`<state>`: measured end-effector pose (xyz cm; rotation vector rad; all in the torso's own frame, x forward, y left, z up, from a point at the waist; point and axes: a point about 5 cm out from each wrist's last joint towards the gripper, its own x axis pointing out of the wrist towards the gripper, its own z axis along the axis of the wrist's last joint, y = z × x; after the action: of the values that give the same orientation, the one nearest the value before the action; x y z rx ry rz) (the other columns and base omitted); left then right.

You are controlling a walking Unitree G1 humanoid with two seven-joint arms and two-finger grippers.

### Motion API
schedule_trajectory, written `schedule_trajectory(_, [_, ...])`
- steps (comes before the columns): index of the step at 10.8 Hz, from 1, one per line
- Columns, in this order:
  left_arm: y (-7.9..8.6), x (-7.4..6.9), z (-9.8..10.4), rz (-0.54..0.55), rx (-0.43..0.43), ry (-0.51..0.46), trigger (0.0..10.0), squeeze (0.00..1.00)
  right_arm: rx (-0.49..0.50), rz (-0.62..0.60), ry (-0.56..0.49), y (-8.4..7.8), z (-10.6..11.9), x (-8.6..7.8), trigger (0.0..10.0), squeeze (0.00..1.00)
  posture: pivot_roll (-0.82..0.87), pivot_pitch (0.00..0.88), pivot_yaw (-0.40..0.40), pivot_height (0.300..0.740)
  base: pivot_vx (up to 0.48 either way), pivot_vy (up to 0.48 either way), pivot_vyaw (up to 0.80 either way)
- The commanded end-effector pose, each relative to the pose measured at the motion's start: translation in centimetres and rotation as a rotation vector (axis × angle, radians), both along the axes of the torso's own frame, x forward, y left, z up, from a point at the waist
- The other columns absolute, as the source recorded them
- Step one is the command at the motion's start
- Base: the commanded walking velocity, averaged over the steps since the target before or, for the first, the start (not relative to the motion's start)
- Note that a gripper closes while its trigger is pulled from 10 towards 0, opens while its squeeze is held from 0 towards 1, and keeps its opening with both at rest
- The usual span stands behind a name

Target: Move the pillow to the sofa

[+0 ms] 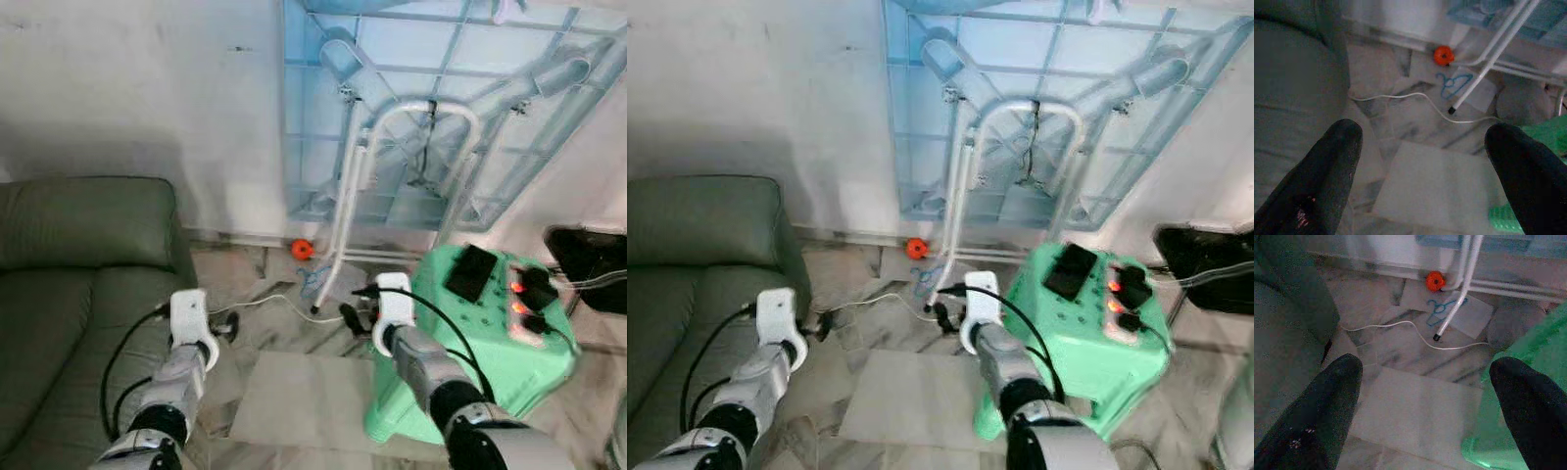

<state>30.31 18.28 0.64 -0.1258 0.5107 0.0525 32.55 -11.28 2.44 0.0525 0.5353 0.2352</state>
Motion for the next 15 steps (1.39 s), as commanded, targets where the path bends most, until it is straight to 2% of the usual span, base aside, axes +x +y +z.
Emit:
schedule_trajectory(1, [0.4, -0.3, -0.2, 0.021, 0.004, 0.011, 10.0, 0.0, 0.004, 0.01, -0.015, 0.2, 0.2, 0.1, 10.0, 0.0, -0.09, 0.0, -0.034, 0.74, 0.0, 0.0, 0.8])
schedule_trajectory(6, [0.5, 0.2, 0.6, 0.026, 0.049, -0.055, 10.0, 0.0, -0.001, 0.034, -0.012, 0.4, 0.2, 0.0, 10.0, 0.0, -0.09, 0.0, -0.039, 0.74, 0.0, 0.0, 0.8])
schedule_trajectory(10, [1.5, 0.0, 0.4, 0.105, -0.033, -0.041, 10.0, 0.0, -0.003, 0.054, -0.015, 0.6, 0.1, 0.0, 10.0, 0.0, -0.08, 0.0, -0.039, 0.74, 0.0, 0.0, 0.8])
schedule_trajectory(15, [1.9, -0.3, 0.4, 0.124, -0.021, -0.058, 10.0, 0.0, 0.006, 0.054, -0.021, 0.6, 0.3, 0.1, 10.0, 0.0, -0.08, 0.0, -0.04, 0.74, 0.0, 0.0, 0.8])
